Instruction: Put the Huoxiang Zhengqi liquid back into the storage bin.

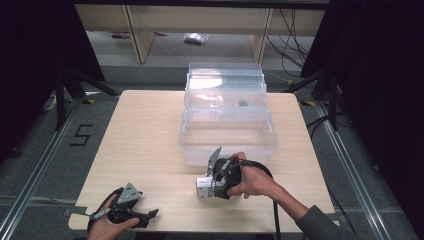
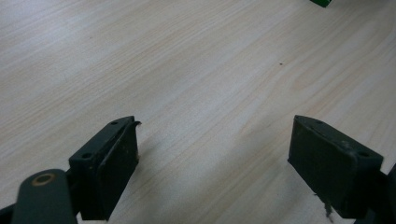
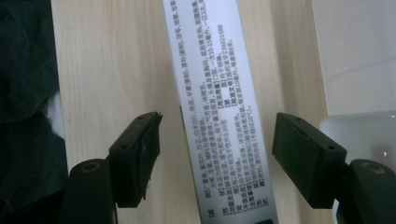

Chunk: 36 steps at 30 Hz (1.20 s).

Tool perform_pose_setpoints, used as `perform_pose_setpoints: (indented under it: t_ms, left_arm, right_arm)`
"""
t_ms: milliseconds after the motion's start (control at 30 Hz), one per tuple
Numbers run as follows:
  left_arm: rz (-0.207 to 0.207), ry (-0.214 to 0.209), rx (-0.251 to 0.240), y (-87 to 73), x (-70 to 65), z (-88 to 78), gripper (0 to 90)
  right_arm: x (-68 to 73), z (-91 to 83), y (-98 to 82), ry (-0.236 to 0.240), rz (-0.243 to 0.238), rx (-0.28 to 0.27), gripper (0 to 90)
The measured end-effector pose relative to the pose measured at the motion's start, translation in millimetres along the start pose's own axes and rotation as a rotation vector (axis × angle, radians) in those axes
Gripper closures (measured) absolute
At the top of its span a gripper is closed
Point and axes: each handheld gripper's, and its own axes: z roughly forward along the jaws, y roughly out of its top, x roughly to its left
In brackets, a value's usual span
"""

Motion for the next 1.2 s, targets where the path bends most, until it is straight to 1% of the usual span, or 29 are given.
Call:
perform_pose_setpoints:
  t_ms: [33, 67, 133, 167, 200, 233, 267, 300, 400, 467, 500, 533, 567, 600, 633, 667, 700, 733, 767, 800, 833, 900, 933, 1000, 1033, 1067, 1133, 1167, 1200]
  left_arm:
    - [-0.003, -0.004, -0.013, -0.4, -0.1, 0.7, 15.4]
    - [-0.003, -0.004, -0.013, -0.4, -0.1, 0.7, 15.4]
    - [-0.004, -0.003, -0.007, -0.2, -0.9, 0.0, 15.4]
    - [-0.004, -0.002, -0.008, -0.3, -0.5, 0.6, 15.4]
    - [-0.004, -0.002, -0.008, -0.3, -0.5, 0.6, 15.4]
    - [0.016, -0.009, 0.006, -0.2, 0.9, -0.6, 15.4]
    - [0.036, -0.008, 0.025, 0.2, 2.4, -1.6, 15.3]
    - [-0.005, -0.005, -0.008, -0.4, -0.9, 0.9, 15.4]
    - [-0.003, -0.005, -0.010, -0.4, -0.6, 0.4, 15.4]
    - [0.002, -0.009, -0.003, -0.4, 0.0, 0.0, 15.4]
    - [-0.004, -0.010, -0.006, -0.5, -0.7, 1.0, 15.3]
    - [0.004, -0.011, -0.001, -0.3, -0.5, 1.2, 15.3]
    - [0.006, -0.009, 0.000, -0.1, -0.5, 1.1, 15.3]
    - [0.000, -0.012, -0.007, -0.1, -0.8, 1.0, 15.3]
    - [0.018, -0.017, 0.011, 0.0, 0.6, -0.8, 15.3]
    - [0.010, -0.012, 0.003, -0.3, 0.2, -0.3, 15.3]
    - [-0.007, -0.007, -0.009, -0.6, -0.9, 0.6, 15.3]
    - [-0.006, -0.009, -0.008, -0.6, -0.8, 0.8, 15.3]
    - [-0.002, -0.011, -0.007, -0.4, -0.8, 1.1, 15.3]
    - [0.026, -0.019, 0.014, 0.1, 0.7, -0.6, 15.3]
    - [0.026, -0.019, 0.014, 0.1, 0.7, -0.6, 15.3]
    - [0.016, -0.014, 0.009, -0.3, 0.5, -0.7, 15.3]
    - [-0.004, -0.006, -0.008, -0.5, -0.3, 0.4, 15.3]
    - [-0.005, -0.008, -0.001, -0.1, -0.6, 0.1, 15.3]
    - [0.023, -0.014, 0.022, 0.2, 0.6, -1.8, 15.3]
    - [0.021, -0.015, 0.020, 0.2, 0.5, -1.5, 15.3]
    - [0.017, -0.010, 0.015, 0.1, 0.5, -1.2, 15.3]
    - [-0.001, -0.003, -0.001, -0.1, -0.2, 0.3, 15.3]
    - [-0.001, -0.003, 0.002, 0.0, -0.3, 0.0, 15.3]
  right_arm:
    - [-1.1, 2.5, 1.1, 0.006, -0.026, 0.022, 35.4]
    - [-3.9, 4.7, 2.1, 0.011, -0.062, 0.021, 35.7]
    - [-3.9, 5.9, 1.8, 0.012, -0.045, 0.035, 36.2]
    - [-8.4, 9.2, 2.0, 0.019, -0.075, 0.037, 37.8]
    - [-8.4, 9.2, 2.0, 0.019, -0.075, 0.037, 37.8]
    - [-8.9, 10.8, 1.6, 0.031, -0.059, 0.043, 40.0]
    - [-10.0, 11.9, 2.1, 0.031, -0.074, 0.045, 40.2]
    - [-8.6, 12.4, 2.5, 0.031, -0.050, 0.062, 40.6]
    - [-10.1, 14.9, 2.8, 0.035, -0.070, 0.075, 42.1]
    - [-12.0, 16.6, 4.3, 0.036, -0.106, 0.075, 45.9]
    - [-10.7, 17.0, 4.5, 0.042, -0.085, 0.088, 46.7]
    - [-10.0, 18.4, 5.4, 0.044, -0.087, 0.095, 47.2]
    - [-11.4, 20.5, 5.9, 0.058, -0.112, 0.090, 48.2]
    - [-8.7, 20.2, 7.0, 0.054, -0.081, 0.123, 50.6]
    - [-8.0, 21.4, 8.2, 0.047, -0.084, 0.129, 54.5]
    - [-10.7, 24.0, 8.6, 0.056, -0.123, 0.124, 57.3]
    - [-9.7, 24.5, 9.3, 0.054, -0.116, 0.134, 58.2]
    - [-9.8, 24.4, 10.7, 0.058, -0.137, 0.142, 59.1]
    - [-11.3, 24.2, 11.8, 0.056, -0.174, 0.142, 60.4]
    - [-9.2, 21.1, 13.8, 0.052, -0.146, 0.164, 63.5]
    - [-9.2, 21.1, 13.8, 0.052, -0.146, 0.164, 63.5]
    - [-8.9, 18.6, 17.1, 0.047, -0.167, 0.197, 64.4]
    - [-9.2, 18.5, 17.5, 0.046, -0.186, 0.194, 64.5]
    - [-8.4, 12.8, 20.1, 0.056, -0.198, 0.203, 64.7]
    - [-9.2, 11.0, 20.5, 0.051, -0.217, 0.195, 64.7]
    - [-7.8, 7.6, 20.9, 0.053, -0.202, 0.196, 64.7]
    - [-7.8, 1.3, 21.7, 0.045, -0.213, 0.187, 64.7]
    - [-7.3, -1.6, 21.2, 0.042, -0.194, 0.183, 64.7]
    - [-7.6, -5.5, 21.2, 0.042, -0.191, 0.178, 64.7]
